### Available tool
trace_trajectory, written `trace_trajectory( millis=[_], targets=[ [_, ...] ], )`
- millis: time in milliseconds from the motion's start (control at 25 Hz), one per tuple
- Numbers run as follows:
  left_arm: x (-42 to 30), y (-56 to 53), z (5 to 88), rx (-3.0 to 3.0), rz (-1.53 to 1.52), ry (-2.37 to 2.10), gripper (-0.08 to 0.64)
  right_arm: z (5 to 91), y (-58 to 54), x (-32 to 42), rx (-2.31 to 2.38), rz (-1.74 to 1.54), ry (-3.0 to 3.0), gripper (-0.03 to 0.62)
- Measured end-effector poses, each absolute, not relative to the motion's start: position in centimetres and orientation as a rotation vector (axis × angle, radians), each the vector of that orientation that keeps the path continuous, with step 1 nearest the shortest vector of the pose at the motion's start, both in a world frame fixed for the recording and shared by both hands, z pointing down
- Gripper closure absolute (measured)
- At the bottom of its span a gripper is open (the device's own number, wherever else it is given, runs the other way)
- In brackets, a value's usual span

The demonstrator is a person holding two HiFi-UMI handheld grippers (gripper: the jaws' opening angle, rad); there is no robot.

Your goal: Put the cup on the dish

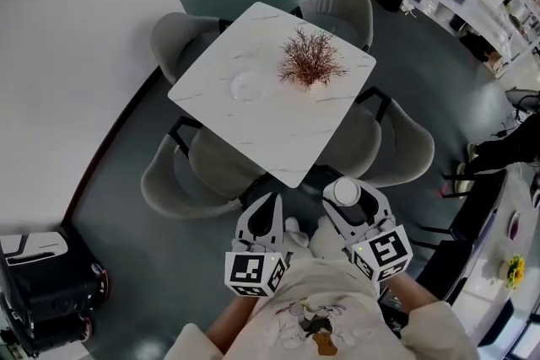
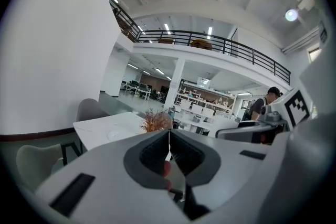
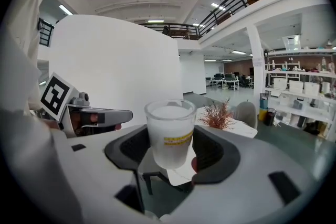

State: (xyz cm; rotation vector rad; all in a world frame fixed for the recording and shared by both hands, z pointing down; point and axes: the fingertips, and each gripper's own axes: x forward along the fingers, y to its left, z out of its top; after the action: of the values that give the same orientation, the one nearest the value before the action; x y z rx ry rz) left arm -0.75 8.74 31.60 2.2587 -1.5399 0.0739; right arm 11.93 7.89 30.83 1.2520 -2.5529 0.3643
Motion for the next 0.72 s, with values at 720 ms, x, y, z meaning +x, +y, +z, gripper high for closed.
trace_trajectory(
  millis=[720],
  targets=[
    [-1.3,0.7,31.2,2.157,0.080,-1.647,0.555,30.1,-3.0,8.4,1.030,0.344,-2.652,0.331]
  ],
)
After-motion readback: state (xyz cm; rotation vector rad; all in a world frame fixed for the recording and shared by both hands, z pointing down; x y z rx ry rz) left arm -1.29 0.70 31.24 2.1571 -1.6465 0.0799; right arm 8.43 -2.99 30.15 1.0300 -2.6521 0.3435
